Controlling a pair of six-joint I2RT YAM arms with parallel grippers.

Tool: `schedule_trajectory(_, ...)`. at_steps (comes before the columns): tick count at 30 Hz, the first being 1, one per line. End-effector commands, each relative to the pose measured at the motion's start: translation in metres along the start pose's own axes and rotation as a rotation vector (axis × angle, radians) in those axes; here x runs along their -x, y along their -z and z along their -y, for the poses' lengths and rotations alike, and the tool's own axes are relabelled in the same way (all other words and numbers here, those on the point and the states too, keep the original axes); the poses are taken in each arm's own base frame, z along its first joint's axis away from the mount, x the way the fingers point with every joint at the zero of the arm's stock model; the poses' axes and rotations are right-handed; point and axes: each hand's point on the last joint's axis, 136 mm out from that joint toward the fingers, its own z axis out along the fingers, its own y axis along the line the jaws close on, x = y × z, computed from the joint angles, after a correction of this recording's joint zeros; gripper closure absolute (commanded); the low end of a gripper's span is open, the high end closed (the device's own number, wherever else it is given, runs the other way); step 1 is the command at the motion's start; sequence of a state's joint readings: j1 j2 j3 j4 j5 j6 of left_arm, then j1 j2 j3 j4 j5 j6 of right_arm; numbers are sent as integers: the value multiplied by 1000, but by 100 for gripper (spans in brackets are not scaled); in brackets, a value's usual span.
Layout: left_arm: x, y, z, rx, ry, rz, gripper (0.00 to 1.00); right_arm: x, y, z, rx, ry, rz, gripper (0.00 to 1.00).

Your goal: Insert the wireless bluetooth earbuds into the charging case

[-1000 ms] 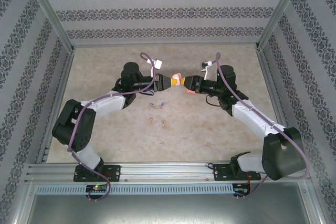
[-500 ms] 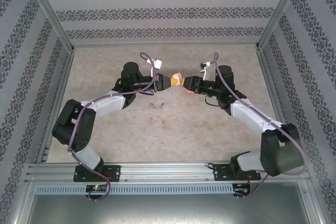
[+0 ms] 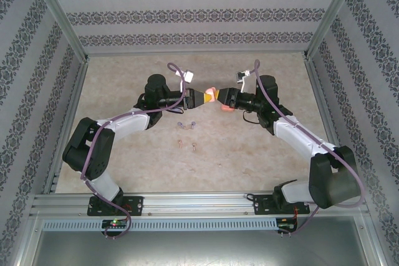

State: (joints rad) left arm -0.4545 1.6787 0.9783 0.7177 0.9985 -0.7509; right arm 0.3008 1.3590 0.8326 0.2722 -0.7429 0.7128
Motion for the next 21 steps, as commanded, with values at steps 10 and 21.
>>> schedule_trajectory(10,10,-5,14,-45,-53,16,100,-6,0,-8,30,18,-9,70)
schedule_trajectory(21,11,-5,13,-43,-53,15,100,-6,15,-4,14,9,23,64)
